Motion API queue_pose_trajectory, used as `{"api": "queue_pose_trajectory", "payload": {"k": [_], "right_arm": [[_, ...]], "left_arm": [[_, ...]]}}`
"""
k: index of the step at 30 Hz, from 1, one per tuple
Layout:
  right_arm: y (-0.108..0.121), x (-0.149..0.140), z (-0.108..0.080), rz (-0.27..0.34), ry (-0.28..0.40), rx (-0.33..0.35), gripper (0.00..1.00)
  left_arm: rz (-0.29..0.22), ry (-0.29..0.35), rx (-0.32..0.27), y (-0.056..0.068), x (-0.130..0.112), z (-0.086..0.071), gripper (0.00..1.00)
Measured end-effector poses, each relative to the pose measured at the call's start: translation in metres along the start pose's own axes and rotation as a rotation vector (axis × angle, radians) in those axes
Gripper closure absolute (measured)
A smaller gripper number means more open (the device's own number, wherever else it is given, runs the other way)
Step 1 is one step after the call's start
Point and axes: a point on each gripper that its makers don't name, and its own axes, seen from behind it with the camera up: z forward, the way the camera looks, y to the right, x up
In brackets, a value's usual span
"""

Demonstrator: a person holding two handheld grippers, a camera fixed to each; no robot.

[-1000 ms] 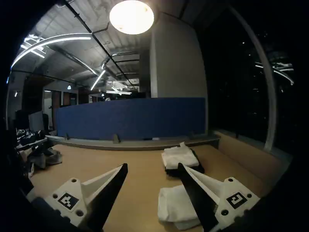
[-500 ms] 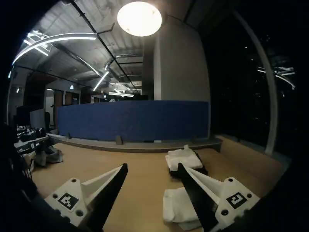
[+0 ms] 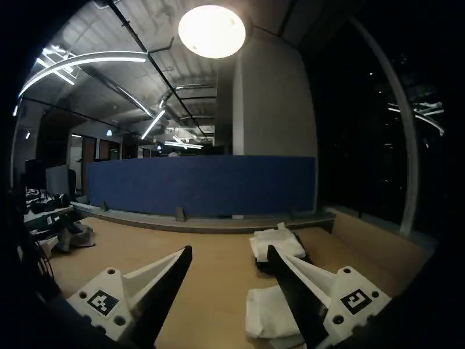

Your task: Fold towel

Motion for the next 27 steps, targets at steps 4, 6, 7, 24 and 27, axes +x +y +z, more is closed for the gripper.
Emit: {"api": "queue_pose_trajectory", "payload": {"k": [4,6,7,24,27], "right_arm": [[-0.002,0.003,0.002,0.0,0.005,0.003,0.0],[-0.002,0.005,0.002,0.001,0.007,0.002,0.0],[-0.001,0.006,0.003,0.003,0.008,0.002,0.0],[0.02,0.011,0.008,0.031,0.016,0.003,0.0],[0.028,0.003,0.009,0.043,0.017,0.001,0.0]], "left_arm": [[0.026,-0.009,-0.001,0.005,-0.003,0.001,0.04],[0.039,-0.009,0.001,0.006,-0.004,0.001,0.04],[0.04,-0.01,0.003,0.005,-0.005,0.001,0.04],[0.048,-0.011,0.008,0.005,-0.003,0.001,0.04],[0.047,-0.01,0.008,0.004,-0.003,0.001,0.04]]}}
